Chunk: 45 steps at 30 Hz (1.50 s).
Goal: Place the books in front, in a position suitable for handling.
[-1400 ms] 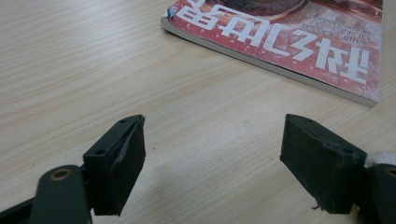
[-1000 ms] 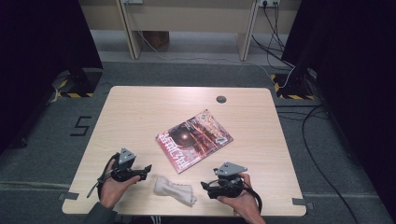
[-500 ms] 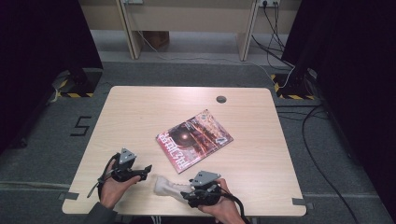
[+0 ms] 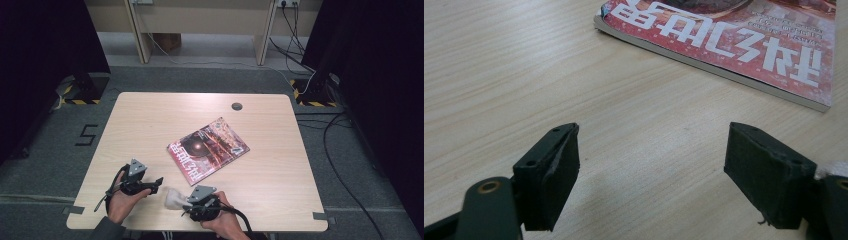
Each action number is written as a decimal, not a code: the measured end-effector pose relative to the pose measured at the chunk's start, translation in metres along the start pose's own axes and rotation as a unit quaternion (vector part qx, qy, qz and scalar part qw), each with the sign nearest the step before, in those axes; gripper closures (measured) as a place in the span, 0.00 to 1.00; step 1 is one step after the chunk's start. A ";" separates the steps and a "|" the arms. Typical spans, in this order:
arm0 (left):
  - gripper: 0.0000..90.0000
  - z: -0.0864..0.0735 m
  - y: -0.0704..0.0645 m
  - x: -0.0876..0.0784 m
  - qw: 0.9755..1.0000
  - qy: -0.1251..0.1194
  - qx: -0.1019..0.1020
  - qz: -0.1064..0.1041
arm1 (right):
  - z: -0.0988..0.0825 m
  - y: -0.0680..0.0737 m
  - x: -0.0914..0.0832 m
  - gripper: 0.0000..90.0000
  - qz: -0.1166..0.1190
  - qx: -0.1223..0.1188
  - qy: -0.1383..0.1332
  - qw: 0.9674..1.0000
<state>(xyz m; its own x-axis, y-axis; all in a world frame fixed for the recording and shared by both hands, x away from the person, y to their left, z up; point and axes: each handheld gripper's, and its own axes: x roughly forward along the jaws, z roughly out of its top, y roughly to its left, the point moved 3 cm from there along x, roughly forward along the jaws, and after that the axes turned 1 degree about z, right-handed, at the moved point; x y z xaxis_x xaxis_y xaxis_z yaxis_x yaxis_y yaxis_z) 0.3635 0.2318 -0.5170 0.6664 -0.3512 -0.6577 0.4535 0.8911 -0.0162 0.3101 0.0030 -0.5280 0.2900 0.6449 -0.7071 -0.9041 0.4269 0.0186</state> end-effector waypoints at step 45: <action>0.24 0.001 -0.003 0.002 1.000 0.002 0.005 -0.011 | -0.118 -0.156 -0.166 0.87 -0.255 0.178 -0.015 0.950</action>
<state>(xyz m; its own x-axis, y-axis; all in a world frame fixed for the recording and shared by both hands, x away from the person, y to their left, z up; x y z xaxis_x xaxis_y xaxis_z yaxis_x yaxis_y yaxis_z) 0.3639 0.2277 -0.5177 0.6536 -0.3686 -0.6610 0.4734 0.8805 -0.0229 0.3660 -0.2457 -0.4973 0.6758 0.3111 -0.6682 -0.4807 0.8733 -0.0796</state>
